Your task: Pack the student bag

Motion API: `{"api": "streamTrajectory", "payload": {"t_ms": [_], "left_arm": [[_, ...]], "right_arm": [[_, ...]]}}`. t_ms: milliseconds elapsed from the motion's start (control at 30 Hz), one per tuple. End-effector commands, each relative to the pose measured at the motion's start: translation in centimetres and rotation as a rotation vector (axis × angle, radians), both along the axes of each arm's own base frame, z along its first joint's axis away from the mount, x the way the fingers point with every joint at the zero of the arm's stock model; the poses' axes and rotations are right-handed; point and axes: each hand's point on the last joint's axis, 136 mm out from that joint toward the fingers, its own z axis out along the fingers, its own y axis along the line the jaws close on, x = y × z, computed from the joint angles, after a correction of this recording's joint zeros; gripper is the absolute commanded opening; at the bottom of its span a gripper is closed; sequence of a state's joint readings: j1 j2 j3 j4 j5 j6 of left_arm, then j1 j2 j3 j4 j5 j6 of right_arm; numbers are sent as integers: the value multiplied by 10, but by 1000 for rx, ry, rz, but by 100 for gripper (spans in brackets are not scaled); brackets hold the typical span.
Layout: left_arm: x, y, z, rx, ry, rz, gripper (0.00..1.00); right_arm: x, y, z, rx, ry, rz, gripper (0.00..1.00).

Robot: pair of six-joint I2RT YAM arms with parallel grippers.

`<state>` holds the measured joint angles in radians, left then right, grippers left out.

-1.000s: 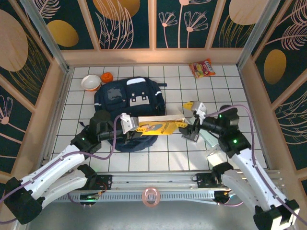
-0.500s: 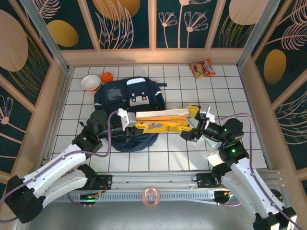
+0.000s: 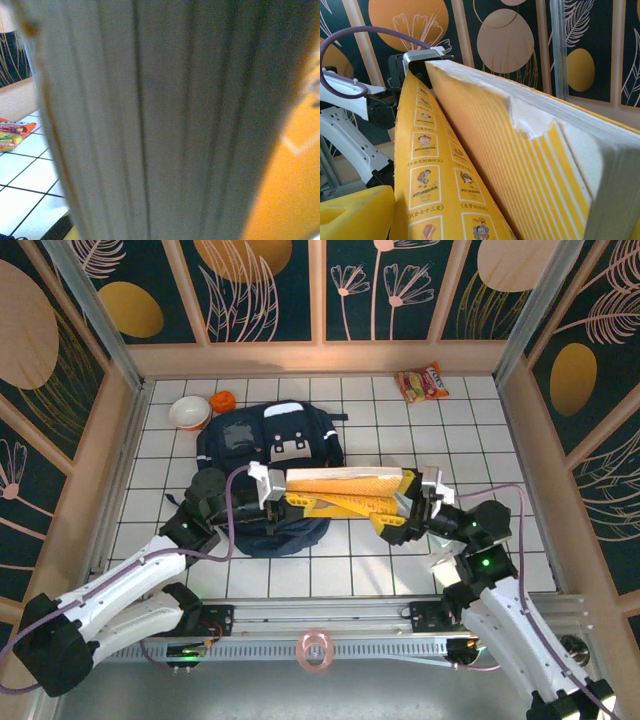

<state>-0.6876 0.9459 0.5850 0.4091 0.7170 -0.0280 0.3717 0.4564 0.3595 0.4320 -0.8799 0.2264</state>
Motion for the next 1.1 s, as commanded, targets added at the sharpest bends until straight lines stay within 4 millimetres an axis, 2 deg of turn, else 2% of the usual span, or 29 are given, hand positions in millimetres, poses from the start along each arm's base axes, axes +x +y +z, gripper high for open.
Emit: {"api": "streamTrajectory", "payload": {"t_ms": [0, 133, 267, 433, 533, 600, 667, 700, 733, 767, 833, 900, 967, 1067], "left_arm": [[9, 1, 48, -114, -90, 45, 0], [17, -2, 46, -110, -38, 56, 0], [6, -5, 52, -138, -51, -13, 0], [-12, -10, 54, -135, -46, -143, 0], [-18, -12, 53, -131, -31, -194, 0], [-19, -12, 53, -132, -26, -201, 0], [-17, -13, 51, -129, -19, -193, 0], [-14, -14, 48, -120, -12, -182, 0], [-10, -15, 45, -107, -10, -162, 2], [-4, -15, 42, -91, -6, -129, 9], [16, -11, 31, -34, -8, 3, 38], [37, 0, 13, 73, -43, 153, 59], [56, 18, -6, 223, -105, 299, 67], [66, 46, -51, 500, -176, 390, 75]], "right_arm": [[-3, -9, 0, -2, -36, -60, 94], [1, -20, -3, 12, -17, -160, 96], [13, -29, -9, 15, 26, -246, 99], [8, -13, -10, -15, 18, -128, 98], [1, -5, -5, -21, -6, -48, 94], [-5, -2, -3, -22, -25, 0, 85], [-11, 0, -2, -23, -39, 40, 60], [-12, 0, -2, -25, -37, 46, 43], [-11, 1, -2, -31, -36, 43, 20], [-6, 0, -2, -33, -27, 19, 0], [9, -5, -3, -38, 9, -69, 0], [21, -12, -6, -32, 39, -144, 0], [36, -21, -9, -10, 76, -242, 0], [55, -34, -16, 22, 129, -358, 0]]}}
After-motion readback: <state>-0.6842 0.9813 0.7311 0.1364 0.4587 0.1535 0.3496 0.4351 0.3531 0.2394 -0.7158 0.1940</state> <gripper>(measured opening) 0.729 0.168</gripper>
